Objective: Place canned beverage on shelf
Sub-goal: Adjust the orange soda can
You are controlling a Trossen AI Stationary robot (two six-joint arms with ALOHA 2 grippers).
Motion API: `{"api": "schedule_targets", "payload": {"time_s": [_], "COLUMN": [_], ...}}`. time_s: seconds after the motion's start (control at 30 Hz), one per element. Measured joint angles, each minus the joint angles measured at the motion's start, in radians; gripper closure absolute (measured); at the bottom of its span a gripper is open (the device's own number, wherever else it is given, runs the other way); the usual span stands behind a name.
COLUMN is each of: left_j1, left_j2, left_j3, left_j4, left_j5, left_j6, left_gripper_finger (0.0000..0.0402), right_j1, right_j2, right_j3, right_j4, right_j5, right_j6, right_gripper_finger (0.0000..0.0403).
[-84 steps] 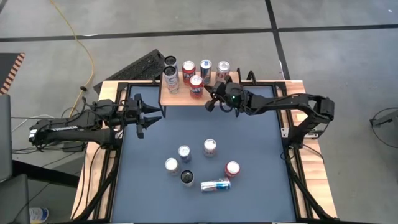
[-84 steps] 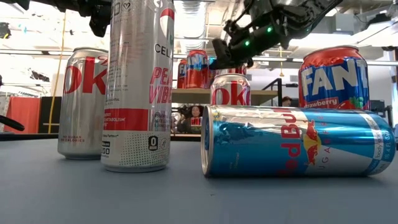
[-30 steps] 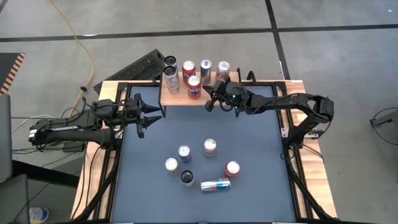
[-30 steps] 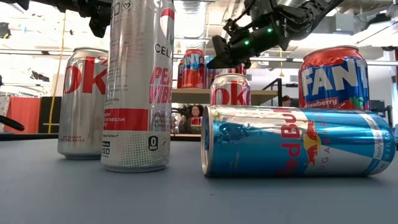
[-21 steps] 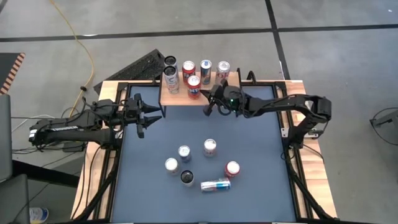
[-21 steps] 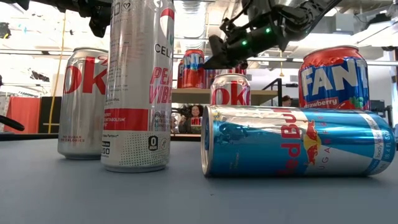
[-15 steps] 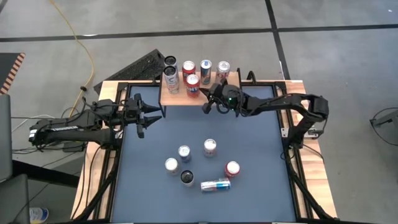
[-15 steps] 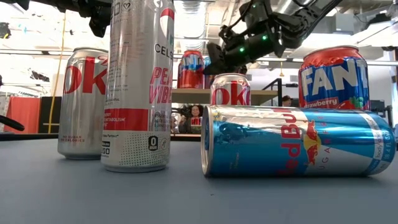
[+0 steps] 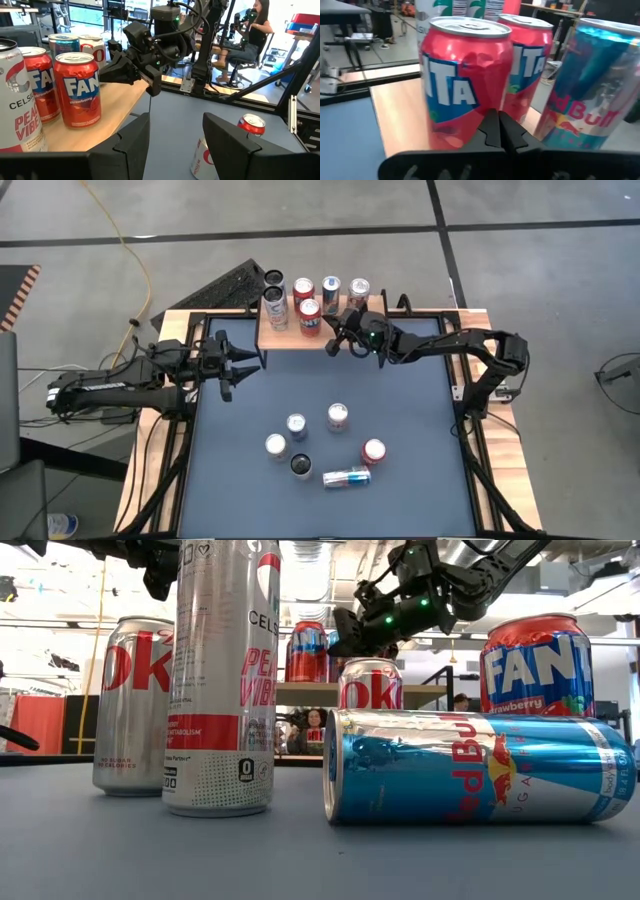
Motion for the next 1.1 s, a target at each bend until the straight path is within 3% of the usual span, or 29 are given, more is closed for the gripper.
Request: {"api": "schedule_targets", "payload": {"time_s": [0.3, 0.97, 1.1], "left_j1": [0.000, 0.000, 0.000], "left_j2": [0.000, 0.000, 0.000], "left_j3": [0.000, 0.000, 0.000], "left_j4": [0.000, 0.000, 0.000], "left_j5": [0.000, 0.000, 0.000], "left_j6": [-0.003, 0.013, 0.007], "left_gripper_finger": [0.0228, 0.0228, 0.0228], "right_j1": [0.049, 0.020, 0.031], "right_j2": [0.000, 0.000, 0.000], "right_j3": [0.000, 0.000, 0.000], "right_j4": [-0.049, 0.009, -0.025], "right_j5": [0.084, 0.001, 0.099], "right_j6": [0.000, -0.008, -0.016], "right_gripper_finger": [0.0403, 0.0403, 0.0403]}}
